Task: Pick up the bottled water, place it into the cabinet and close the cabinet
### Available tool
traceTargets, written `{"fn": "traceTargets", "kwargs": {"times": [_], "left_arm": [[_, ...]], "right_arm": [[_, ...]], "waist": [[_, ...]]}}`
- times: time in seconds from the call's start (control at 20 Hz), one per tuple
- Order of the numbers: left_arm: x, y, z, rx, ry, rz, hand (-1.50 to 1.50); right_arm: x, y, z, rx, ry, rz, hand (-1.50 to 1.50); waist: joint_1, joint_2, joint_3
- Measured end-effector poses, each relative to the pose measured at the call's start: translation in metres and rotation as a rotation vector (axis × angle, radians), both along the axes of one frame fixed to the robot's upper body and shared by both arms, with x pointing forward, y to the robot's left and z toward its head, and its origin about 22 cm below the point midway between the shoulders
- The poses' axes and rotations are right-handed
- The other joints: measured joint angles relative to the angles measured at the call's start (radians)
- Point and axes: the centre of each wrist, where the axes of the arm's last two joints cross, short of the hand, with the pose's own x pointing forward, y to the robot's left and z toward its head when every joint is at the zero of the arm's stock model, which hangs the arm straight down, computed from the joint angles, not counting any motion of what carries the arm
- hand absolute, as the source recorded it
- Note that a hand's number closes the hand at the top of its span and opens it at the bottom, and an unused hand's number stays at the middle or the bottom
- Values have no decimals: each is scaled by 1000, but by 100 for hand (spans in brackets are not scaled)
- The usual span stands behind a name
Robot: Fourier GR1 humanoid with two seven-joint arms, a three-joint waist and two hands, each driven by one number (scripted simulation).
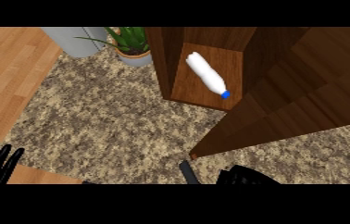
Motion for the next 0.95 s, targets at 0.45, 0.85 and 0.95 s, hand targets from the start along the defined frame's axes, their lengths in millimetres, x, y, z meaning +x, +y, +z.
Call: {"fn": "traceTargets", "kwargs": {"times": [0.45, 0.85, 0.95], "left_arm": [[-8, 7, -5, -18, 35, 24, -150], [-7, 10, -1, -26, 35, 23, -150], [-9, 10, -2, -29, 33, 26, -150]], "right_arm": [[100, 29, 11, -24, 75, -286, 150], [158, 50, 13, -80, 117, -322, 150], [162, 54, 10, -84, 121, -305, 150]], "waist": [[-41, -18, 6], [-87, -45, 20], [-97, -53, 22]]}}
